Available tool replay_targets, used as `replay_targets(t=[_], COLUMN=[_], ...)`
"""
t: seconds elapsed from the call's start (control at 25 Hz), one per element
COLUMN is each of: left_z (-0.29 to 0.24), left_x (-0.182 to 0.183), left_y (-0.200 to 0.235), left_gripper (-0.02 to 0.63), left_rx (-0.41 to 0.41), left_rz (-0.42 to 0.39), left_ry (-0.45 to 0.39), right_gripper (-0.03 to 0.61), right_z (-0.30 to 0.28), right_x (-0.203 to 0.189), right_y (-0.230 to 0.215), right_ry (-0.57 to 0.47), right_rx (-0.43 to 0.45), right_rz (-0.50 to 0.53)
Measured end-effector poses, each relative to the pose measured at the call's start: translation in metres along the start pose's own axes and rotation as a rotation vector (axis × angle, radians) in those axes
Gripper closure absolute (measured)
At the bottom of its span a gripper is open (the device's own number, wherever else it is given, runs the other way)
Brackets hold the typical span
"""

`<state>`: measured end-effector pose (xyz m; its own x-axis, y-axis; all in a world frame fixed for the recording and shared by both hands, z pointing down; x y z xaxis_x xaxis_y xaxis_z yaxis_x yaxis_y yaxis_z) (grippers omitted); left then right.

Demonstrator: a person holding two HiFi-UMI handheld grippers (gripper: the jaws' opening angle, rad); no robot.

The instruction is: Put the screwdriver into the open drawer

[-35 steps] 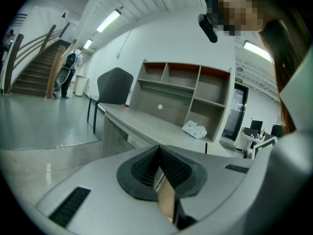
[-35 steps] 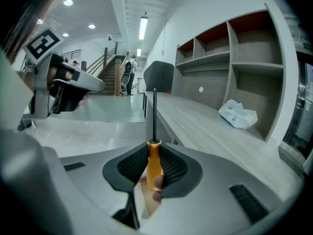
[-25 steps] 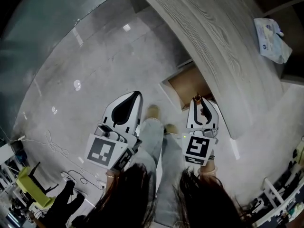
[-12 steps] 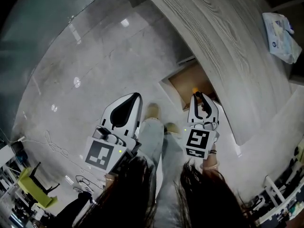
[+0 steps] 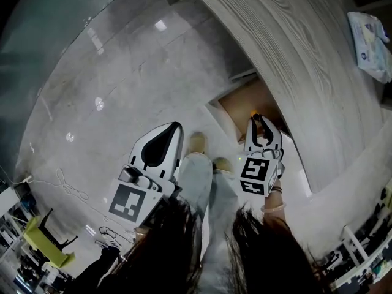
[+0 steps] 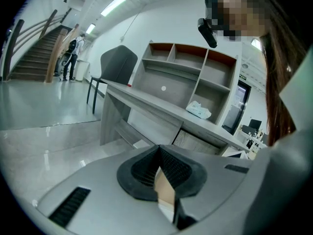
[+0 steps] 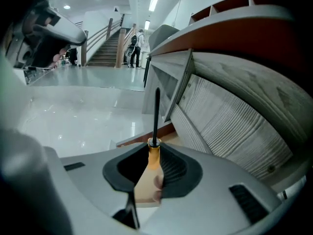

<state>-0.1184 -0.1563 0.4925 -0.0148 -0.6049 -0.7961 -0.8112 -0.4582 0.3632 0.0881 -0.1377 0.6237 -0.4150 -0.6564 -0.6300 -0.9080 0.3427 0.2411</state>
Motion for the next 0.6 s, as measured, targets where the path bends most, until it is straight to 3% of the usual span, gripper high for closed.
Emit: replay_targets(t=[0.6], left_z=[-0.007], left_x=[-0.01], left_y=[0.008], left_gripper=[0.598], left_rx=[0.004], left_rz=[0.006], left_ry=[0.017], right_gripper=[0.492], right_z=[-0.015], right_x=[-0.038], right_y=[0.009], right_ry=[0.189], right_rx=[0.008], right_rz=[-0.008])
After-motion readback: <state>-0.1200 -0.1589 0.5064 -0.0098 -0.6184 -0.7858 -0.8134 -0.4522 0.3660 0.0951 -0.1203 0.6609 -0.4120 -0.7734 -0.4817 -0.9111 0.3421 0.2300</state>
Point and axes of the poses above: the fingertips, and each gripper's own axes: z backward along the fingers, y to its left, x out of its top, the point moved 4 cm from there along z, backward along the fingers, and after that the axes turned 2 degrees about y, right-handed, at the moved point
